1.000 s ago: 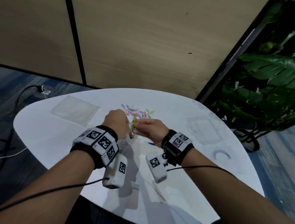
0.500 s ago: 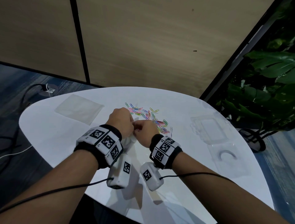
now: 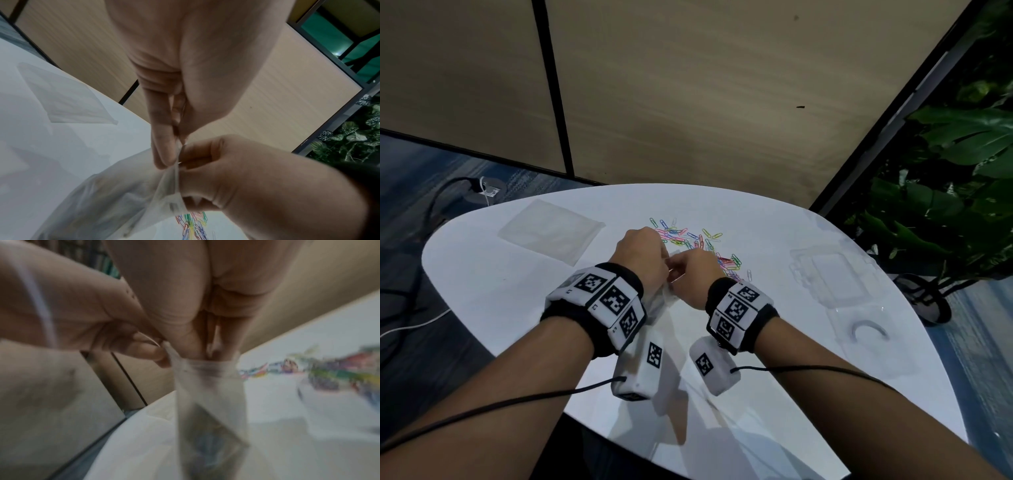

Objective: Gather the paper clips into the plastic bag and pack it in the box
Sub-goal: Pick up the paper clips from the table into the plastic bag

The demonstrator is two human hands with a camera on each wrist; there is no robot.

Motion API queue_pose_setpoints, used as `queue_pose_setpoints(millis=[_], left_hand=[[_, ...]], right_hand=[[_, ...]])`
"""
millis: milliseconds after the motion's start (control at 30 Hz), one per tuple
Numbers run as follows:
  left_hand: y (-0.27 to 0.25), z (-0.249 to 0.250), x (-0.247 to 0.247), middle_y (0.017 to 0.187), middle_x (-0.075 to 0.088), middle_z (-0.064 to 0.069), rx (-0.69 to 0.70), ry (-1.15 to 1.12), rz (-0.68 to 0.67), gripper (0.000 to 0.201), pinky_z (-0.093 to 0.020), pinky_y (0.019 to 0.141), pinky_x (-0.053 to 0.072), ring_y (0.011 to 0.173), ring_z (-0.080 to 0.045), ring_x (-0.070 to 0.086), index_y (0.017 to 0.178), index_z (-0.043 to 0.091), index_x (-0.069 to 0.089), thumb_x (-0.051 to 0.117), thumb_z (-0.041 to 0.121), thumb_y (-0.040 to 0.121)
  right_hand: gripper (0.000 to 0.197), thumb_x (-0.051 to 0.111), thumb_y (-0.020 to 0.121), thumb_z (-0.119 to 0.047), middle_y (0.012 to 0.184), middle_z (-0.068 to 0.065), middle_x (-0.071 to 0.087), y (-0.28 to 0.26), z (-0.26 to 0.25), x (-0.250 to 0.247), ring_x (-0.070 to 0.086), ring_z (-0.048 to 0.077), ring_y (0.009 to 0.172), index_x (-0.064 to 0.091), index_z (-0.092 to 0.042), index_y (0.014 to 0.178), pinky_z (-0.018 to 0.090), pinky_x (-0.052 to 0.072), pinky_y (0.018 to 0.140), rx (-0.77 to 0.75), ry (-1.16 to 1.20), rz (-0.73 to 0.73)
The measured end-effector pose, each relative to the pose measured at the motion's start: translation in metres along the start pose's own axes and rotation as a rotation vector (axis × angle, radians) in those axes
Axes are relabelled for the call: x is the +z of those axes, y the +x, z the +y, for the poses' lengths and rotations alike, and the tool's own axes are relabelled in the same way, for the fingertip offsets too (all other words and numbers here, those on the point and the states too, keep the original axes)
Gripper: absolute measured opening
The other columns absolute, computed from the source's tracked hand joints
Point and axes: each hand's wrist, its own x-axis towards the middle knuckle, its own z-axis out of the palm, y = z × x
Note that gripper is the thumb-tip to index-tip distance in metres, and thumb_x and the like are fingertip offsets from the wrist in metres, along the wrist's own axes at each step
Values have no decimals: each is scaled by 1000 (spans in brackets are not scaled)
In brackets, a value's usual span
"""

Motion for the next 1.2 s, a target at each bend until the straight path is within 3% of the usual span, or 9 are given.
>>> queue_pose_setpoints(millis=[167,300,400,500,567,667,833,967,1200], left_hand=[[-2,-2,-3,102,75,-18,6,-8,6,20,-42,89,61,93,-37,74,99,7,79,61,4,90],[-1,-6,-11,106,75,-18,-17,-45,10,22,-41,89,61,95,-36,74,104,7,78,60,3,91],[-3,-8,-14,109,74,-19,-18,-50,3,24,-41,90,61,97,-36,74,108,5,77,60,1,92],[-5,-11,-18,109,73,-18,-14,-34,2,24,-42,90,61,96,-37,74,108,5,76,58,0,92],[-5,-14,-20,107,74,-18,-15,-22,2,24,-42,89,61,94,-36,74,106,6,76,58,0,92],[-4,-17,-22,107,74,-17,-10,-4,1,24,-42,88,62,92,-35,74,105,6,76,58,0,92],[-2,-17,-20,108,73,-17,-10,5,-4,23,-42,88,62,94,-34,74,108,6,76,59,1,93],[-1,-15,-18,108,73,-17,-8,5,-10,23,-41,88,62,94,-34,74,109,6,76,59,1,93],[-2,-12,-18,107,74,-17,-4,13,-13,25,-41,88,62,94,-34,74,108,6,76,57,0,93]], right_hand=[[25,61,79,3,79,3,73,-1,6,-12,66,17,75,78,-15,83,27,54,73,-73,169,-144],[17,67,84,6,87,10,73,11,40,-36,69,27,81,74,-6,94,38,62,71,156,606,30],[65,86,69,-13,120,10,64,18,100,-41,68,24,86,60,-10,128,36,62,64,488,223,62],[61,86,57,-35,126,12,55,13,130,-31,59,26,101,56,-17,107,32,57,71,553,-267,-71],[68,82,66,-41,131,14,46,18,137,-22,54,28,111,50,-16,120,26,44,82,538,-301,-34],[86,77,69,-49,138,14,36,36,135,-16,52,31,121,42,-12,139,33,44,101,509,-230,65],[70,68,85,-38,143,11,30,59,132,-7,50,30,125,41,-13,145,34,41,108,411,-263,100],[32,57,92,-19,124,15,52,63,129,-7,58,32,109,67,-13,121,31,47,91,314,-393,161],[11,69,85,-18,81,10,73,58,134,-23,67,24,79,78,-11,83,22,52,68,364,-267,227]])
